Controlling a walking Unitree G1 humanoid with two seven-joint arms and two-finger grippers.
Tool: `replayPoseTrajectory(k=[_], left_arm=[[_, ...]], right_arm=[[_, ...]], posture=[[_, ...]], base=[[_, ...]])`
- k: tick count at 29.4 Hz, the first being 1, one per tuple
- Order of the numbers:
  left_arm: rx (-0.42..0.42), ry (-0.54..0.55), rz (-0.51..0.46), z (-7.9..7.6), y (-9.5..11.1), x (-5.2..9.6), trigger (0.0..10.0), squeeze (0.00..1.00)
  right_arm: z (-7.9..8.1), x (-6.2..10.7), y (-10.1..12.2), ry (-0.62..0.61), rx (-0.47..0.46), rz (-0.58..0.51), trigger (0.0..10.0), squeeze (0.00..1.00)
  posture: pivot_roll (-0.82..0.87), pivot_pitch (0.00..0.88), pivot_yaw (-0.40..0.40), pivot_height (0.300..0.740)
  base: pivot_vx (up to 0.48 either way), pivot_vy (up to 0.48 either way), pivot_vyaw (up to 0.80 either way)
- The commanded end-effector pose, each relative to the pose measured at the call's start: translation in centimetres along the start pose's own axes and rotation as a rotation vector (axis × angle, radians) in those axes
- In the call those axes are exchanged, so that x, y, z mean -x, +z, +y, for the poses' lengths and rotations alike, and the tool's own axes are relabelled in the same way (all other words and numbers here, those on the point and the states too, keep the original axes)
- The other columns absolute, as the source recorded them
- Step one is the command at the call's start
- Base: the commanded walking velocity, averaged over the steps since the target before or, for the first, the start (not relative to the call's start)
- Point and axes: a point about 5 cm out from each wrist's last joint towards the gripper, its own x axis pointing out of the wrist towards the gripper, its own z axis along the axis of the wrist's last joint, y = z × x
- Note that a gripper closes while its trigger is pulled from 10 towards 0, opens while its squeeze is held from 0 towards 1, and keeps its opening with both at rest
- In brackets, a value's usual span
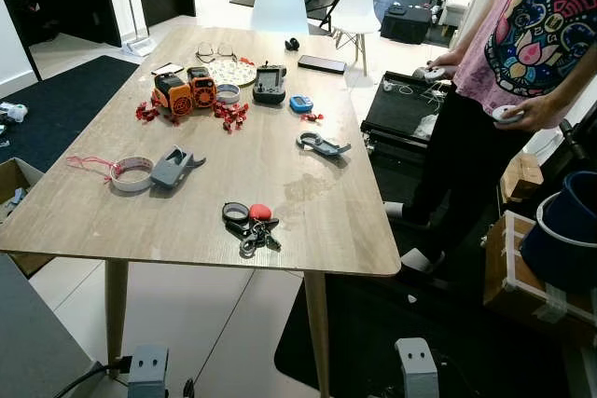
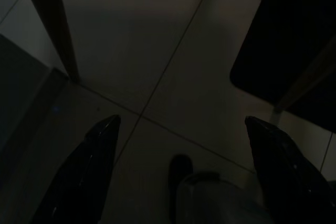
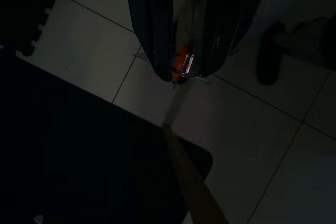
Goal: Hang keys on a hook
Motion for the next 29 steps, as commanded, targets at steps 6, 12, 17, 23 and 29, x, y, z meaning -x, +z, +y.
replayPoseTrajectory(k=[6,12,17,23,29], left_arm=[[-0.045,-0.020,-0.046,0.5,1.8,-0.6,10.0,0.00],[-0.048,0.001,-0.054,1.2,2.0,-0.6,10.0,0.00],[-0.051,-0.015,-0.041,0.8,1.2,-0.2,10.0,0.00],[-0.064,-0.057,-0.011,0.5,0.1,0.3,10.0,0.00],[-0.091,-0.099,0.005,0.0,-0.5,0.7,10.0,0.00]], right_arm=[[1.3,-0.3,0.3,0.017,-0.028,-0.020,10.0,0.00],[2.0,-0.5,0.6,0.036,-0.024,-0.022,10.0,0.00],[1.9,-0.5,0.7,0.038,-0.017,-0.026,10.0,0.00],[2.1,-0.3,0.1,0.053,0.021,-0.025,10.0,0.00],[1.6,0.0,-0.6,0.050,0.037,-0.003,10.0,0.00]], posture=[[0.10,0.014,-0.011,0.740],[0.12,0.015,-0.015,0.740],[0.12,0.038,-0.021,0.740],[0.12,0.056,-0.028,0.740],[0.10,0.065,-0.032,0.740]], base=[[0.000,0.000,0.00],[0.000,0.000,0.00],[0.000,0.000,0.00],[0.000,0.000,0.00],[0.000,0.000,0.57]])
